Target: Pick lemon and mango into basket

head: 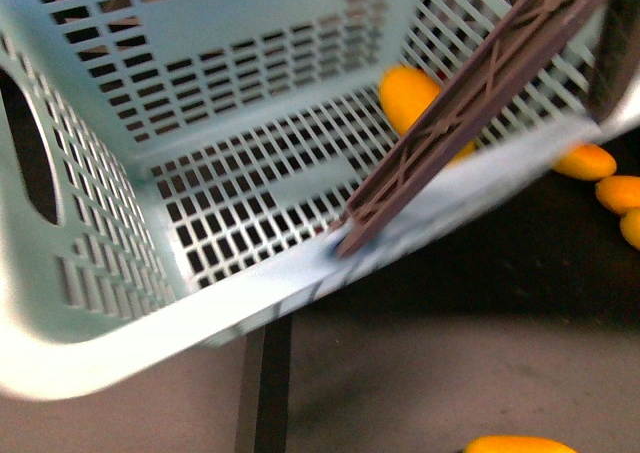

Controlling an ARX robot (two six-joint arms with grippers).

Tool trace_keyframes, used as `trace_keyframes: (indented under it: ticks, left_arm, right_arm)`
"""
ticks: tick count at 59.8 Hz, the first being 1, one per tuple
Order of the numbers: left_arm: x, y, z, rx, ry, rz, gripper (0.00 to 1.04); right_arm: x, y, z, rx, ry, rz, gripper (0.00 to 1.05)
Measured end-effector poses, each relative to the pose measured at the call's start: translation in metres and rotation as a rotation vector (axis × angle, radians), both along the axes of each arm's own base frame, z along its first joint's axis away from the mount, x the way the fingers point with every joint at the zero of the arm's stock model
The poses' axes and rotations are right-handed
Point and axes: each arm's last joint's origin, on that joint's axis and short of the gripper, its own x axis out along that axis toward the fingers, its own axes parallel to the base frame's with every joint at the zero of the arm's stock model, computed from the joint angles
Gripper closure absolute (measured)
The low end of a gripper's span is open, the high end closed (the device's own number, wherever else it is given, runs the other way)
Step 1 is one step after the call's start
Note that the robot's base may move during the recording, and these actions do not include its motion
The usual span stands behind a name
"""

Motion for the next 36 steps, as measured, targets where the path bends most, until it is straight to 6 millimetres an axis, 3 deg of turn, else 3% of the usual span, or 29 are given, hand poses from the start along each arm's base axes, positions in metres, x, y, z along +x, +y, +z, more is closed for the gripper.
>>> trace_keyframes:
  ticks: [8, 25, 30, 36]
  left_arm:
    - [0.027, 0.008, -0.007, -0.032, 0.028, 0.033, 1.00]
    - [0.090, 0.039, -0.052, -0.128, 0.180, 0.173, 1.00]
    - [0.118, 0.073, -0.059, -0.199, 0.192, 0.285, 1.00]
    - [0.133, 0.104, -0.060, -0.225, 0.172, 0.361, 1.00]
  right_arm:
    - [0.000, 0.000, 0.000, 0.000, 0.000, 0.001, 0.09]
    - [0.000, 0.000, 0.000, 0.000, 0.000, 0.002, 0.09]
    - [0.000, 0.000, 0.000, 0.000, 0.000, 0.002, 0.09]
    - [0.000, 0.000, 0.000, 0.000, 0.000, 0.002, 0.09]
